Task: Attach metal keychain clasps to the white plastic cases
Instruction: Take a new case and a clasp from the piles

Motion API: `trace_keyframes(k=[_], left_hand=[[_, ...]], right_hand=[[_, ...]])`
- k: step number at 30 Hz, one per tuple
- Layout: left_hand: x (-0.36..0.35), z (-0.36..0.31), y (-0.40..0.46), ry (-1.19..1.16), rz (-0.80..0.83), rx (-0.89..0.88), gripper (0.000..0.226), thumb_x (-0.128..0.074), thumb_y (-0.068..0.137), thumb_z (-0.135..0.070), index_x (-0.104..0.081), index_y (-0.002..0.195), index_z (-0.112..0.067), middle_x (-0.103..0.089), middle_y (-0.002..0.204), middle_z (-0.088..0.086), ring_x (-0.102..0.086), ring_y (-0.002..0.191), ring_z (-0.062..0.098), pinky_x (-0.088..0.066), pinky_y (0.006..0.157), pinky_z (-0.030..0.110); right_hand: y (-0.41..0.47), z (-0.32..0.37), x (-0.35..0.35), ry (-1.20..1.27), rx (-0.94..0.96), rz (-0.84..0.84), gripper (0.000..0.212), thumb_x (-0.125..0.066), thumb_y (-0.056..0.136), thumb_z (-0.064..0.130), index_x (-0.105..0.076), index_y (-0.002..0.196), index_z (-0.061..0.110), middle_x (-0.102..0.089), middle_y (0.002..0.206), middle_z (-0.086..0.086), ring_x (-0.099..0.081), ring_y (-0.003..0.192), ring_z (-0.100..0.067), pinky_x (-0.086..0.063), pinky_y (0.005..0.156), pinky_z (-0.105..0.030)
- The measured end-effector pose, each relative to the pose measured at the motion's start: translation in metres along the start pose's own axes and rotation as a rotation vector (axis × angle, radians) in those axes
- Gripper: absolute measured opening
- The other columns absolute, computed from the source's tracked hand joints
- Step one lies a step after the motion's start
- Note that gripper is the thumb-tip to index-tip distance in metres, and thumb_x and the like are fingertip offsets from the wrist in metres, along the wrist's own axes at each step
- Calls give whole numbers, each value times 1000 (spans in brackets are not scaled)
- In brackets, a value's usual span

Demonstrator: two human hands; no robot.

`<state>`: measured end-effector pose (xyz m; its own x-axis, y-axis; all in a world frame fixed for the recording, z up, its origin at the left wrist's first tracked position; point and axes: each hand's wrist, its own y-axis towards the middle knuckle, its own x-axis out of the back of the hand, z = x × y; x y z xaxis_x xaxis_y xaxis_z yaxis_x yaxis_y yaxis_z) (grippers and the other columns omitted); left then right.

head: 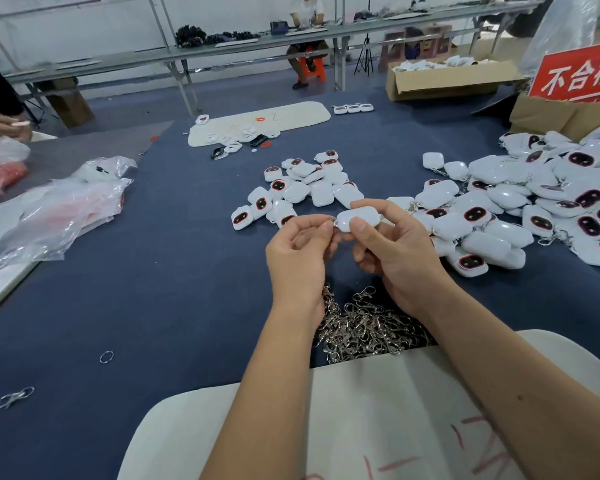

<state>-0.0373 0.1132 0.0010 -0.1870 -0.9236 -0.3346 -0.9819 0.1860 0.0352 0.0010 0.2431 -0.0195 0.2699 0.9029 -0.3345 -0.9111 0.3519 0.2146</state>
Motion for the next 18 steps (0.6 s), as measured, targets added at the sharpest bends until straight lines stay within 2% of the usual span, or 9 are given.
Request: trace_keyframes(k=[3, 7, 10, 14, 16, 18], left_hand=[[1, 1, 3, 160, -21, -126, 13, -67, 93, 5, -72, 90, -7, -71, 72, 5, -69, 69, 13, -58, 73, 27], [4, 3, 3, 405, -17, -286, 20, -70, 91, 1, -72, 83, -17, -73, 78, 0, -72, 78, 21, -61, 81, 43], [8, 3, 4, 621, 59, -426, 19, -69, 90, -2, -71, 82, -19, -71, 76, -11, -68, 75, 12, -57, 76, 37], [11, 4, 4, 815, 180, -542, 17, -65, 91, -3, -71, 84, -17, -68, 78, -9, -63, 78, 12, -53, 75, 36], [12, 5, 5, 859, 203, -557, 16, -65, 92, -2, -71, 86, -16, -68, 80, -8, -63, 78, 12, -52, 73, 34], [14, 6, 6, 843, 193, -522, 16, -66, 92, -4, -73, 86, -18, -69, 80, -10, -63, 78, 9, -51, 72, 24]], right_hand=[[0, 1, -1, 29, -3, 2, 32, -79, 86, 27, -67, 113, 14, -68, 85, -18, -55, 55, -14, -41, 49, -22], [-2, 2, -1, 61, -1, 20, 30, -78, 84, 31, -64, 105, 14, -71, 81, -9, -56, 55, -13, -42, 49, -20], [-3, 3, -1, 43, 18, -3, 25, -77, 84, 31, -64, 100, 16, -69, 78, -6, -54, 55, -13, -40, 48, -20], [-3, 3, 0, 0, 24, -60, 29, -79, 82, 34, -64, 97, 15, -67, 72, -5, -53, 52, -12, -38, 45, -20], [-3, 1, 1, -47, 33, -70, 29, -79, 86, 28, -60, 100, 12, -67, 71, -6, -52, 51, -13, -38, 45, -21], [-2, -1, 0, -98, 35, -67, 24, -77, 93, 20, -59, 104, 9, -68, 71, -6, -54, 52, -15, -40, 45, -22]])
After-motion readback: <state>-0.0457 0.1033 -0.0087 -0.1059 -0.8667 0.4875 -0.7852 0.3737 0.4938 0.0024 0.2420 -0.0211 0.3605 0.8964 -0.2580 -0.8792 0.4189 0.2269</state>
